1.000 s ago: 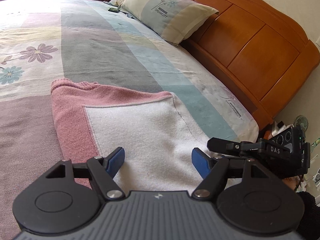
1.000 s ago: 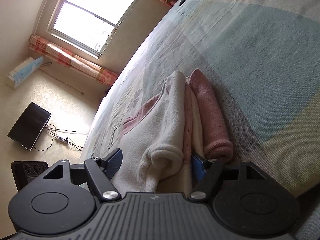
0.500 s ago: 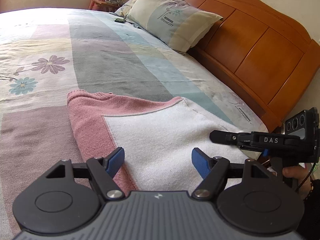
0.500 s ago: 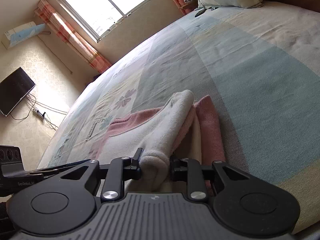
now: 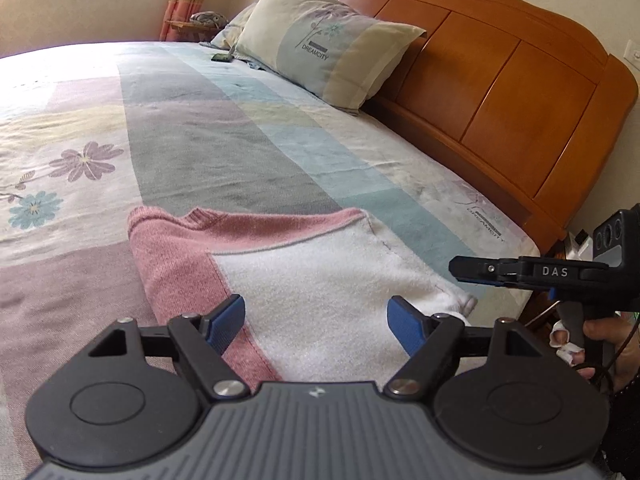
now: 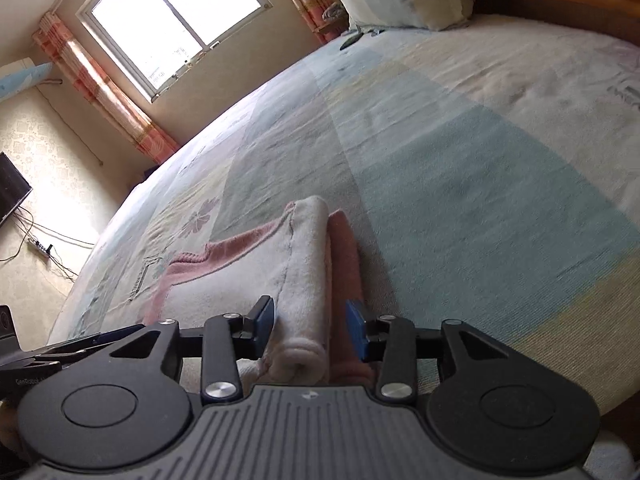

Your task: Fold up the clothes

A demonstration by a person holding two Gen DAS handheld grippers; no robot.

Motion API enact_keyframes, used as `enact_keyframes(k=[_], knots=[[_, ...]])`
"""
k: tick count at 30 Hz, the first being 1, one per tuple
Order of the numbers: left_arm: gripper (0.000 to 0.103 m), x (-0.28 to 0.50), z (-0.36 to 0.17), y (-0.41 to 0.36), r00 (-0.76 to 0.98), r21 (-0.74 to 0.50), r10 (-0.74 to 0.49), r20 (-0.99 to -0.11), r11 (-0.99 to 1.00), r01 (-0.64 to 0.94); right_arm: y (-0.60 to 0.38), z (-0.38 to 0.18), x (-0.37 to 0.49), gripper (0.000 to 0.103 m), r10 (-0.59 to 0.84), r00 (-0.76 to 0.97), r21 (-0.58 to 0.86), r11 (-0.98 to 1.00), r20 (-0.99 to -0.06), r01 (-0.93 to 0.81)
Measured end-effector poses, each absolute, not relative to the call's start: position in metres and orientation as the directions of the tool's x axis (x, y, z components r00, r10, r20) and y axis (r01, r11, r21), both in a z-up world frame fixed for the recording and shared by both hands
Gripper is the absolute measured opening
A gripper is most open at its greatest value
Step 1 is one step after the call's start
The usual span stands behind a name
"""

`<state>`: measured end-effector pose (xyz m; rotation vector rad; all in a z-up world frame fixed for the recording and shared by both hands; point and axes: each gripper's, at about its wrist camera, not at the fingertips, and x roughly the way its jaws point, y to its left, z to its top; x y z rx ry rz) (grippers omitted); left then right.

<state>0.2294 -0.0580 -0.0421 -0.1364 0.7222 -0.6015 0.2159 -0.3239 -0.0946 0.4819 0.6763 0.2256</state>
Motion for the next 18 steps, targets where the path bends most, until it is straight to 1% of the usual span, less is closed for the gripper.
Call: enact_keyframes(k=[1, 3, 5, 6, 8, 9, 11, 12, 13, 15, 17, 18], knots=[[0.078, 0.233, -0.041, -0.058, 0.595, -0.324, -0.563, -0.573, 0.823, 0.467, -0.320, -0.084, 0.213, 0.051, 0.341, 0.779, 0.457, 0.886, -0.526, -0.079], [0.078, 0.243, -0.041, -0.059, 0.602, -0.340, -0.568, -0.561, 0.821, 0.459, -0.307, -0.068, 0.213, 0.057, 0.371, 0.790, 0.412, 0.896, -0.489, -0.166], [0.078, 0.255, -0.047, -0.061, 0.588, -0.377, -0.588, -0.556, 0.809, 0.452, -0.288, -0.064, 0.221, 0.062, 0.433, 0.761, 0.381, 0.887, -0.483, -0.263], [0.078, 0.264, -0.055, -0.063, 0.565, -0.400, -0.594, -0.572, 0.804, 0.440, -0.278, -0.066, 0.225, 0.064, 0.447, 0.745, 0.358, 0.886, -0.495, -0.294], [0.077, 0.279, -0.073, -0.066, 0.533, -0.412, -0.571, -0.625, 0.820, 0.396, -0.258, -0.081, 0.233, 0.064, 0.420, 0.712, 0.292, 0.907, -0.563, -0.304], [0.077, 0.282, -0.080, -0.067, 0.532, -0.407, -0.570, -0.627, 0.821, 0.400, -0.252, -0.089, 0.236, 0.064, 0.402, 0.700, 0.261, 0.916, -0.590, -0.305], [0.078, 0.286, -0.081, -0.072, 0.533, -0.379, -0.557, -0.637, 0.828, 0.412, -0.252, -0.104, 0.233, 0.054, 0.365, 0.701, 0.214, 0.931, -0.613, -0.297], [0.078, 0.286, -0.078, -0.076, 0.532, -0.360, -0.544, -0.649, 0.836, 0.415, -0.254, -0.105, 0.228, 0.048, 0.360, 0.708, 0.199, 0.932, -0.607, -0.302], [0.078, 0.286, -0.074, -0.079, 0.532, -0.339, -0.530, -0.661, 0.843, 0.418, -0.255, -0.104, 0.224, 0.047, 0.353, 0.713, 0.183, 0.934, -0.605, -0.307], [0.078, 0.279, -0.065, -0.081, 0.545, -0.304, -0.507, -0.668, 0.854, 0.422, -0.255, -0.096, 0.221, 0.047, 0.330, 0.717, 0.145, 0.940, -0.614, -0.308], [0.078, 0.270, -0.058, -0.080, 0.556, -0.282, -0.490, -0.672, 0.863, 0.420, -0.251, -0.084, 0.215, 0.051, 0.295, 0.731, 0.100, 0.949, -0.615, -0.299], [0.079, 0.264, -0.055, -0.079, 0.561, -0.269, -0.475, -0.678, 0.871, 0.412, -0.249, -0.079, 0.211, 0.055, 0.311, 0.732, 0.105, 0.944, -0.606, -0.314]])
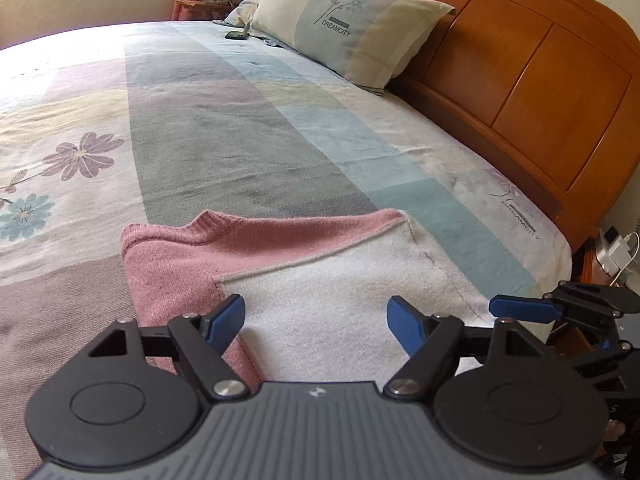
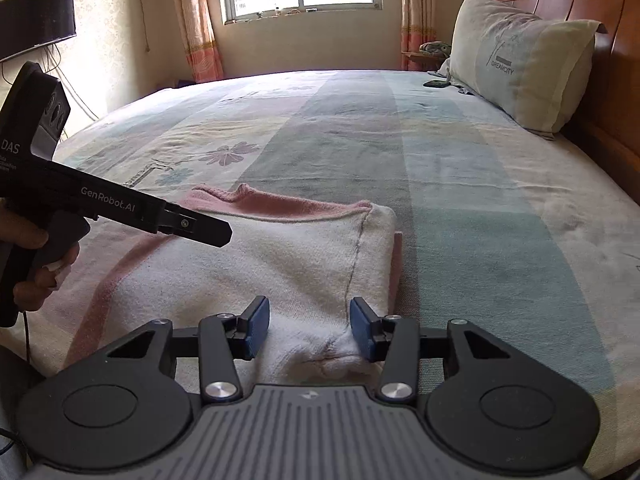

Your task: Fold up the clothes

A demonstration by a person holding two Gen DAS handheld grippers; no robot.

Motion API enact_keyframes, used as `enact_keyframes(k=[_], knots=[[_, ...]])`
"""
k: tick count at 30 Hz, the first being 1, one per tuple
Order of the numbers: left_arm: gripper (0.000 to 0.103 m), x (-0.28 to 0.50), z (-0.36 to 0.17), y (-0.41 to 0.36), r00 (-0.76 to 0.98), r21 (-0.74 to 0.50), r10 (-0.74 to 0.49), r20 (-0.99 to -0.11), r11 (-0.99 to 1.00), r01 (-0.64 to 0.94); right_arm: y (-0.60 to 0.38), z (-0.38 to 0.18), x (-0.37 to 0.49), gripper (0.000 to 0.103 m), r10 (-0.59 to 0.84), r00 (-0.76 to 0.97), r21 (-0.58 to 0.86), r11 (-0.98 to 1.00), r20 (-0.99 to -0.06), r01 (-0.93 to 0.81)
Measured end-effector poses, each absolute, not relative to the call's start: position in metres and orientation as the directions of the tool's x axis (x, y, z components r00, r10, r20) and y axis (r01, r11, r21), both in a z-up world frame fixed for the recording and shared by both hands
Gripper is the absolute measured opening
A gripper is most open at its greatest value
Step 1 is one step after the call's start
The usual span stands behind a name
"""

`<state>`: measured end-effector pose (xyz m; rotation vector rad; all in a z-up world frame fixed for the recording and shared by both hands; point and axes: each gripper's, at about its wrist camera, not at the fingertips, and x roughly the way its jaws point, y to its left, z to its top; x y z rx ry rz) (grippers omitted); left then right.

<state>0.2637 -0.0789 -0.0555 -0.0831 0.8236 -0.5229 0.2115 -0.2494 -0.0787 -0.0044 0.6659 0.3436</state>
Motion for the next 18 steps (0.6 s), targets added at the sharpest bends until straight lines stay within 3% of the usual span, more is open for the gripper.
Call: enact_keyframes(k=[4, 7, 9, 14, 18], knots=[[0.082, 0.235, -0.051, -0.078, 0.588, -0.204, -0.403, -0.701, 0.904, 0.376, -0.232, -0.073, 0.202, 0.063, 0.392, 0.707, 0.127, 0.908, -0.589, -0.399], [0.088, 0.218, -0.061, -0.078, 0.579, -0.188, -0.396, -0.712, 0.903, 0.387, -0.225, -0.092, 0.199, 0.062, 0.329, 0.688, 0.063, 0.922, -0.647, -0.382], [0.089, 0.213, -0.067, -0.082, 0.590, -0.109, -0.332, -0.736, 0.918, 0.381, -0.228, -0.100, 0.191, 0.061, 0.311, 0.690, 0.038, 0.924, -0.653, -0.380], [0.089, 0.209, -0.054, -0.074, 0.604, -0.149, -0.337, -0.722, 0.929, 0.339, -0.227, -0.084, 0.171, 0.063, 0.282, 0.713, 0.004, 0.931, -0.642, -0.365], [0.090, 0.197, -0.040, -0.073, 0.638, -0.107, -0.309, -0.705, 0.936, 0.335, -0.213, -0.073, 0.162, 0.066, 0.357, 0.713, 0.024, 0.902, -0.603, -0.432]])
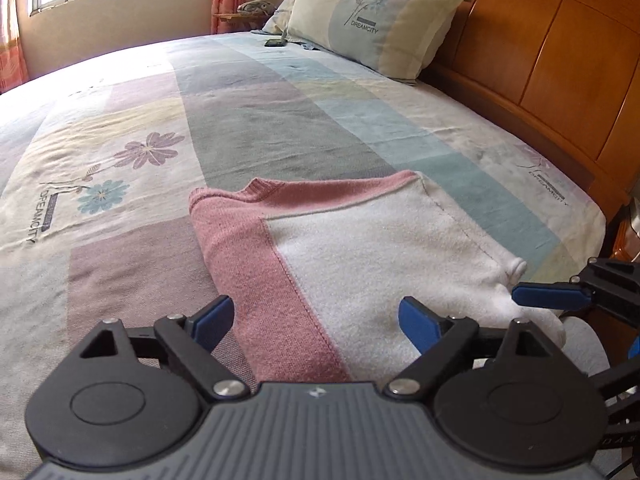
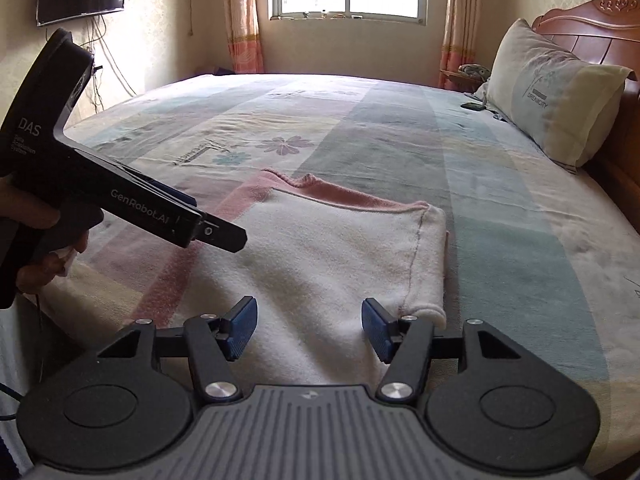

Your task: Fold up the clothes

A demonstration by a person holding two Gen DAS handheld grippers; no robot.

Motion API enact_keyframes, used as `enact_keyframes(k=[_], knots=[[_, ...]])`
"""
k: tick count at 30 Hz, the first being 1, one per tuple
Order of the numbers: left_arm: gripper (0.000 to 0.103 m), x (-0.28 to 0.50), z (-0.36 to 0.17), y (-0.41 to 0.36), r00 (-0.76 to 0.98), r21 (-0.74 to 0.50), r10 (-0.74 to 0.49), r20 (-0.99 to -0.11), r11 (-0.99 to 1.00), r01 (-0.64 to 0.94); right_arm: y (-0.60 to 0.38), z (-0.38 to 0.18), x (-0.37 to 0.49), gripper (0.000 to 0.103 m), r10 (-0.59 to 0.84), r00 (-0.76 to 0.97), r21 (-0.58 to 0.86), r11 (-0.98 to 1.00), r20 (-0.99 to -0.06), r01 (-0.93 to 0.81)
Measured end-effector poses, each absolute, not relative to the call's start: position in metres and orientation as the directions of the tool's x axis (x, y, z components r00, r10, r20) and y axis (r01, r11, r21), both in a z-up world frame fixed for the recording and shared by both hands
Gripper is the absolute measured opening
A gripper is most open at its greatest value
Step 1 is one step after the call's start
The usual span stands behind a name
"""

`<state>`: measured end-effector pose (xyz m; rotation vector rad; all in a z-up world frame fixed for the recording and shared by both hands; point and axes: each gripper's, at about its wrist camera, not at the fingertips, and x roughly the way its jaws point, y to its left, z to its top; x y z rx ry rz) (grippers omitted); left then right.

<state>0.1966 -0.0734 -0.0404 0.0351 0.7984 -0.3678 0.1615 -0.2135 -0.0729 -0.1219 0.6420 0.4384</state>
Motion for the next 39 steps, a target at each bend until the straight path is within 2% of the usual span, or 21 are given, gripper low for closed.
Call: enact_keyframes(k=[3, 7, 11, 13, 15, 18, 23, 25, 30, 34, 39], knots=[[0.090, 0.187, -0.037, -0.070, 0.644, -0.095, -0.297, -0.705, 0.940, 0.329, -0.198, -0.083, 0.163, 0.068, 0.369, 0.675, 0.017, 0.884, -0.639, -0.467], [0.090, 0.178, -0.039, -0.062, 0.650, -0.085, -0.267, -0.711, 0.951, 0.298, -0.205, -0.104, 0.162, 0.068, 0.325, 0.620, 0.050, 0.907, -0.714, -0.417], [0.090, 0.175, -0.037, -0.056, 0.662, -0.079, -0.250, -0.706, 0.957, 0.277, -0.217, -0.083, 0.152, 0.073, 0.376, 0.646, 0.106, 0.903, -0.665, -0.416], [0.090, 0.175, -0.034, -0.056, 0.667, -0.082, -0.255, -0.700, 0.957, 0.280, -0.217, -0.070, 0.156, 0.080, 0.382, 0.684, 0.101, 0.905, -0.621, -0.414], [0.090, 0.173, -0.031, -0.056, 0.672, -0.083, -0.260, -0.693, 0.955, 0.284, -0.214, -0.064, 0.167, 0.082, 0.369, 0.713, 0.084, 0.912, -0.596, -0.402], [0.096, 0.172, -0.031, -0.054, 0.675, -0.072, -0.253, -0.693, 0.956, 0.285, -0.214, -0.072, 0.192, 0.082, 0.337, 0.720, 0.079, 0.927, -0.606, -0.367], [0.096, 0.178, -0.030, -0.051, 0.678, -0.065, -0.253, -0.690, 0.955, 0.291, -0.239, -0.082, 0.201, 0.082, 0.258, 0.725, 0.087, 0.960, -0.639, -0.266], [0.096, 0.186, -0.028, -0.052, 0.679, -0.083, -0.272, -0.682, 0.951, 0.298, -0.249, -0.083, 0.201, 0.082, 0.238, 0.727, 0.096, 0.968, -0.644, -0.232], [0.096, 0.205, -0.023, -0.066, 0.649, -0.188, -0.381, -0.658, 0.918, 0.348, -0.246, -0.066, 0.201, 0.088, 0.315, 0.754, 0.138, 0.947, -0.576, -0.290], [0.097, 0.215, -0.030, -0.074, 0.583, -0.304, -0.485, -0.652, 0.872, 0.385, -0.236, -0.080, 0.212, 0.088, 0.348, 0.723, 0.160, 0.935, -0.597, -0.317], [0.099, 0.232, -0.057, -0.080, 0.517, -0.361, -0.490, -0.702, 0.870, 0.335, -0.249, -0.102, 0.215, 0.090, 0.330, 0.713, 0.190, 0.944, -0.619, -0.271]])
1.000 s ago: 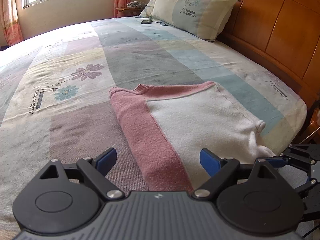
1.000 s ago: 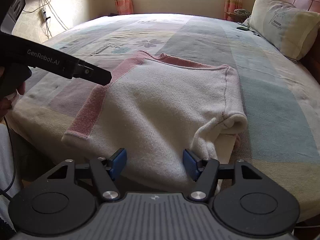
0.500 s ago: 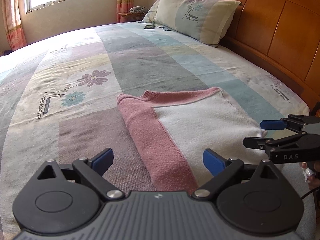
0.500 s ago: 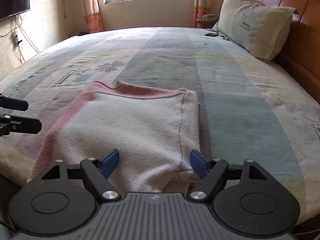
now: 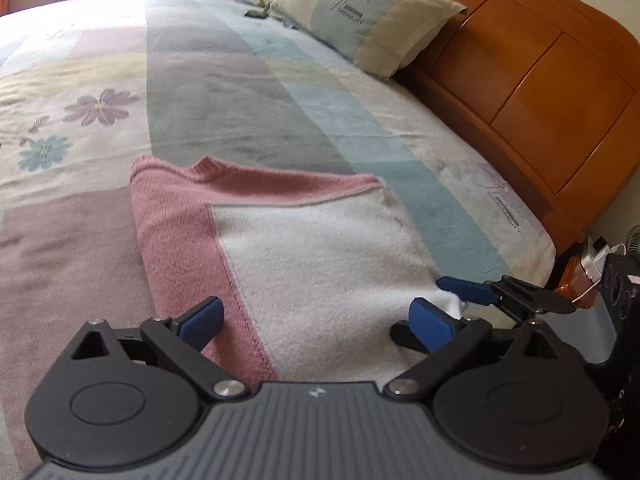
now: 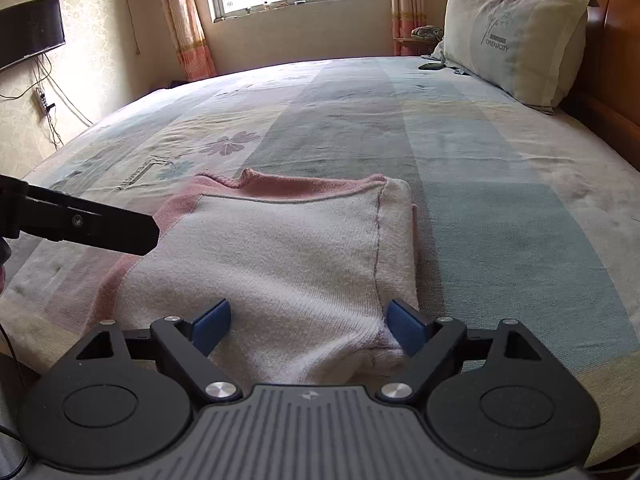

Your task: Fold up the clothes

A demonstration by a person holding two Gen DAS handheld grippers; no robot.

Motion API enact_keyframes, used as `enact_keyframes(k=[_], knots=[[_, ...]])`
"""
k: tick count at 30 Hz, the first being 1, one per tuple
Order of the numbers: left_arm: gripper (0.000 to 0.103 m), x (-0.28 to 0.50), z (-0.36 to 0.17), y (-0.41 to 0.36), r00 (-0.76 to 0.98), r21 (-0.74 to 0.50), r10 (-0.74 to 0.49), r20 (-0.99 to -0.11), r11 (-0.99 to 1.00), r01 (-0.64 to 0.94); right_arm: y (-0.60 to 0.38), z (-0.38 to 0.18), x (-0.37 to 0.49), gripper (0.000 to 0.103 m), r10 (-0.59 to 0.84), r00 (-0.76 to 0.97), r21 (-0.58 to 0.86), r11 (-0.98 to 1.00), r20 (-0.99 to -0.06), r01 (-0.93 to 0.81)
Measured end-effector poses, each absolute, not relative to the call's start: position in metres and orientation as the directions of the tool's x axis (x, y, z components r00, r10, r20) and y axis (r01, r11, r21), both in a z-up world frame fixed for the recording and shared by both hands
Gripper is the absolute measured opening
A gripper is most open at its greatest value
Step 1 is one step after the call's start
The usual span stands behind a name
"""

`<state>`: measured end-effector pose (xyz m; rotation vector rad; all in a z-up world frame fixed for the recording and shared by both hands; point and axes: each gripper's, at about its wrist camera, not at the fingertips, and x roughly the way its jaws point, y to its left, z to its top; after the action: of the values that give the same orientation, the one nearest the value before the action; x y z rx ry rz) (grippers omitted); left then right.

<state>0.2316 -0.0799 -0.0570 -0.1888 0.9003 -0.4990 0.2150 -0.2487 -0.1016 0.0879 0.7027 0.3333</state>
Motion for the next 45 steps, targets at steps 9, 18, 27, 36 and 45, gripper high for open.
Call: enact_keyframes(k=[9, 18, 27, 36, 45], knots=[[0.102, 0.232, -0.047, -0.084, 0.484, -0.444, -0.552, -0.679, 0.834, 0.327, -0.253, -0.111, 0.211, 0.095, 0.347, 0.721, 0.212, 0.938, -0.600, -0.275], [0.102, 0.234, -0.053, -0.088, 0.443, -0.511, -0.586, -0.678, 0.810, 0.290, -0.253, -0.109, 0.208, 0.101, 0.354, 0.723, 0.220, 0.935, -0.593, -0.277], [0.102, 0.215, -0.050, -0.072, 0.466, -0.547, -0.577, -0.670, 0.809, 0.216, -0.238, -0.085, 0.181, 0.103, 0.367, 0.746, 0.181, 0.929, -0.555, -0.322], [0.102, 0.194, -0.013, -0.053, 0.584, -0.435, -0.459, -0.670, 0.880, 0.193, -0.201, -0.078, 0.193, 0.103, 0.401, 0.724, 0.152, 0.910, -0.560, -0.387], [0.102, 0.188, -0.017, -0.043, 0.587, -0.412, -0.433, -0.684, 0.893, 0.178, -0.198, -0.105, 0.195, 0.103, 0.265, 0.698, 0.065, 0.952, -0.665, -0.300]])
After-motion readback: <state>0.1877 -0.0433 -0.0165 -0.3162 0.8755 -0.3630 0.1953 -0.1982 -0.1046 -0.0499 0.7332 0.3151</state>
